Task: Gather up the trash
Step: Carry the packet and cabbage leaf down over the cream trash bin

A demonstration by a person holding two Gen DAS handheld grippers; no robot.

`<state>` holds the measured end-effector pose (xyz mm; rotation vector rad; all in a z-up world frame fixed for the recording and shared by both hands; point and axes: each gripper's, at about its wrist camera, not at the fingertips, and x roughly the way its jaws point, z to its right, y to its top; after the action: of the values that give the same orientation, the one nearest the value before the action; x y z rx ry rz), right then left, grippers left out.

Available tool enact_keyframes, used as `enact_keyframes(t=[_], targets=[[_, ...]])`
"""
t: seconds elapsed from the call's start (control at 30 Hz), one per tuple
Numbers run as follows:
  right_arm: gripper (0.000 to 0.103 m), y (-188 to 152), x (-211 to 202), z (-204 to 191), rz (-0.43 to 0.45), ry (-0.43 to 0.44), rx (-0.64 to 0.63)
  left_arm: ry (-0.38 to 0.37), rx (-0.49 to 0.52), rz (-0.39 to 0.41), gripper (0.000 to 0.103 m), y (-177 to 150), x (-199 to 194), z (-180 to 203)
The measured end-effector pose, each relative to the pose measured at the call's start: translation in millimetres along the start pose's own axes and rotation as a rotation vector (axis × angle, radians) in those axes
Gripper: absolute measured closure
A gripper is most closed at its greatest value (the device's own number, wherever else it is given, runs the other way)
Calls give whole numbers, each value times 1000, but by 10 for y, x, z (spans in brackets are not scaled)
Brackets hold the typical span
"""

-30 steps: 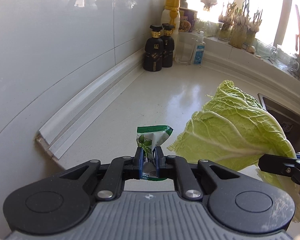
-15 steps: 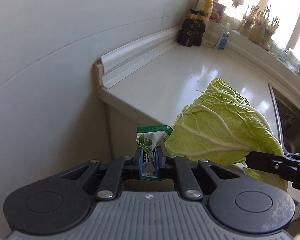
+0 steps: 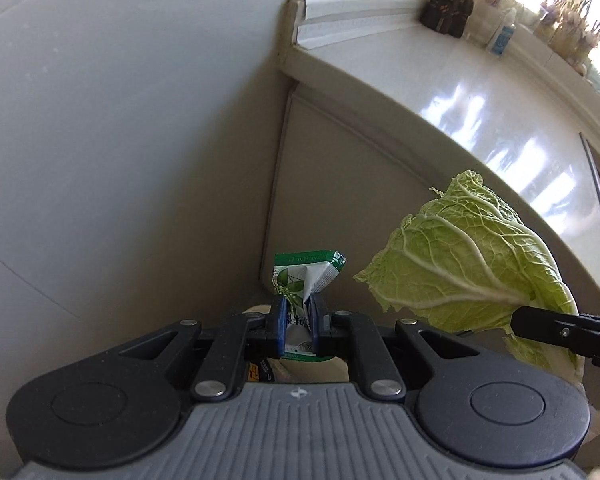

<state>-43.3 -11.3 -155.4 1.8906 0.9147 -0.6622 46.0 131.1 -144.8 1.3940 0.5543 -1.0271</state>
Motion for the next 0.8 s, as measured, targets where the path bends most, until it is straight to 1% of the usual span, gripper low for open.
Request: enact_keyframes(t=[0.13,0.33,0.43,0.6,0.8], targets=[[90,-208,155,64,-55,-9,37,6,-28,-45,93,-147,167,-59],[90,-530,537,101,-197,-24,92,20,-59,-129,93,-382,481,-166],[90,-663,733,108,-258,-8,132,32,-71,-172,93,-447,662,-194],[90,-765,1031,95,-331,-12,163,52,-97,-225,93,-499,921,-251],[90,-805,1311,95,-396,-37,182,70,-95,-257,93,-539,1101,-278]])
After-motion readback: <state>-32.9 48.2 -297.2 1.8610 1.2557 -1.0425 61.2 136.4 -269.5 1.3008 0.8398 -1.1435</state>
